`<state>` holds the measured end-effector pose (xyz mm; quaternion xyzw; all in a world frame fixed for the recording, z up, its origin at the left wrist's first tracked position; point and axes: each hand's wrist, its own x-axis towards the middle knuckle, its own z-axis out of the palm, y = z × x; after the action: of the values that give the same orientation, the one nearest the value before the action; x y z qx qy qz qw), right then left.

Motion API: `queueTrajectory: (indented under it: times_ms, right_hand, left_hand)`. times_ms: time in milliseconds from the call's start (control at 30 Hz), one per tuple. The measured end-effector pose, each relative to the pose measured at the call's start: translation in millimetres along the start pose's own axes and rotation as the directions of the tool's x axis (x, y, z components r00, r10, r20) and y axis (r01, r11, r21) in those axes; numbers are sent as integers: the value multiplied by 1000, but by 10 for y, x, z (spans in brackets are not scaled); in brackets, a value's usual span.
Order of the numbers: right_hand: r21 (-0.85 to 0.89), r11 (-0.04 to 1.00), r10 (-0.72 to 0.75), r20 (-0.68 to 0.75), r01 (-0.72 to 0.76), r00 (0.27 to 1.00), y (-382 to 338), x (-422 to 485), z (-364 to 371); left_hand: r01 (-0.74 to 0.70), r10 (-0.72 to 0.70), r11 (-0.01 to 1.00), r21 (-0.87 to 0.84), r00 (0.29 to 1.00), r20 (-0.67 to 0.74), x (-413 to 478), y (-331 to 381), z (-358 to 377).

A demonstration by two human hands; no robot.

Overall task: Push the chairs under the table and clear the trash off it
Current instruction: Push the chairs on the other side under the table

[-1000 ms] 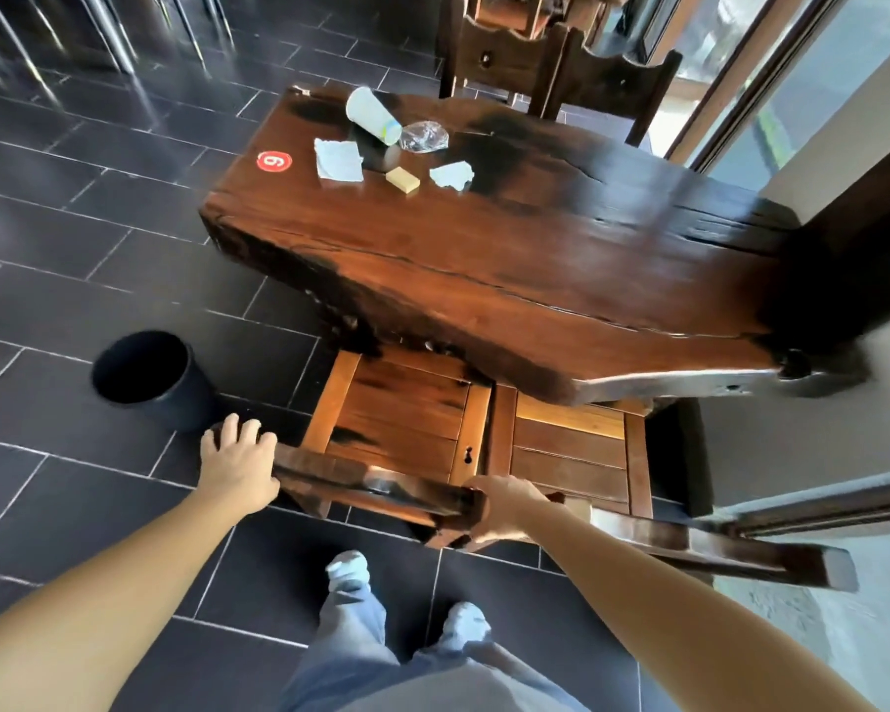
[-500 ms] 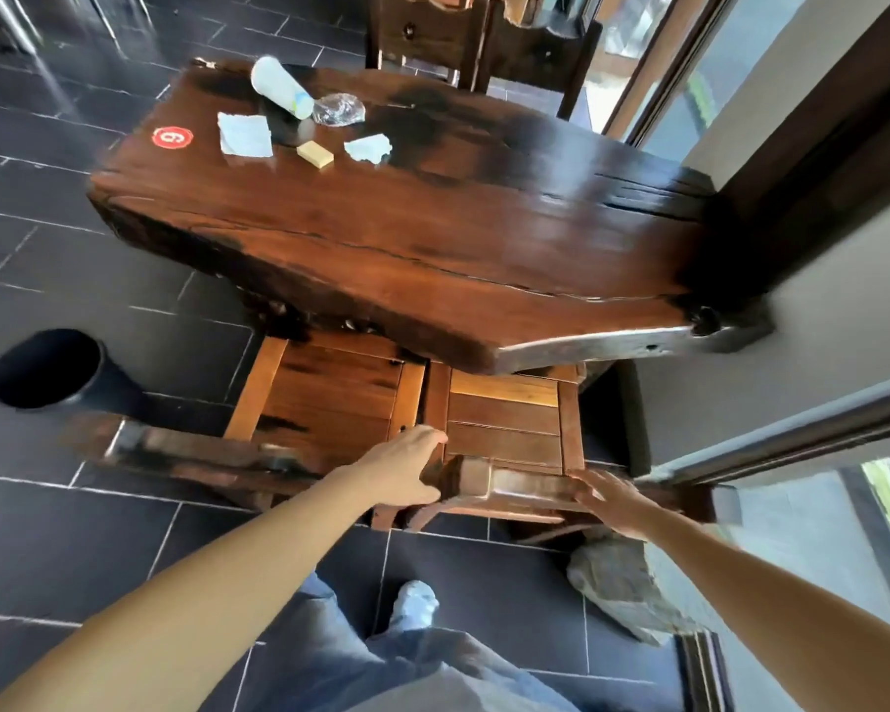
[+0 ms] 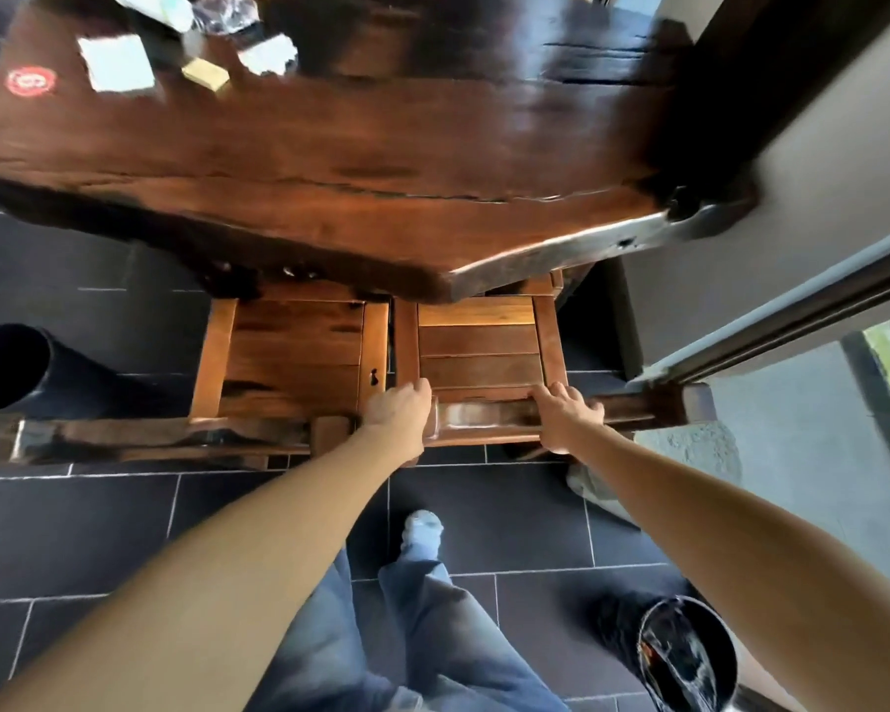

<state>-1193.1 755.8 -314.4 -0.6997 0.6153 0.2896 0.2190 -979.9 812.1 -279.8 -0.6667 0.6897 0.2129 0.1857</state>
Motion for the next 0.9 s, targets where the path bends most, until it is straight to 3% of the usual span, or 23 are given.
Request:
queueTrajectory:
  times_ms: [100, 267, 900]
  right_hand:
    - [-49, 997, 55, -44, -57, 998, -90, 31, 10]
    - [-57, 998, 8, -145, -17, 989, -35, 10, 26]
    - [-74, 997, -47, -129, 38, 990, 5, -203, 25]
  left_hand:
    - [-17, 15, 999, -42, 999, -30, -16, -31, 20]
    - [-5, 1, 999, -49, 996, -90, -57, -45, 49]
    - [-44, 43, 998, -36, 999, -13, -210, -31, 111]
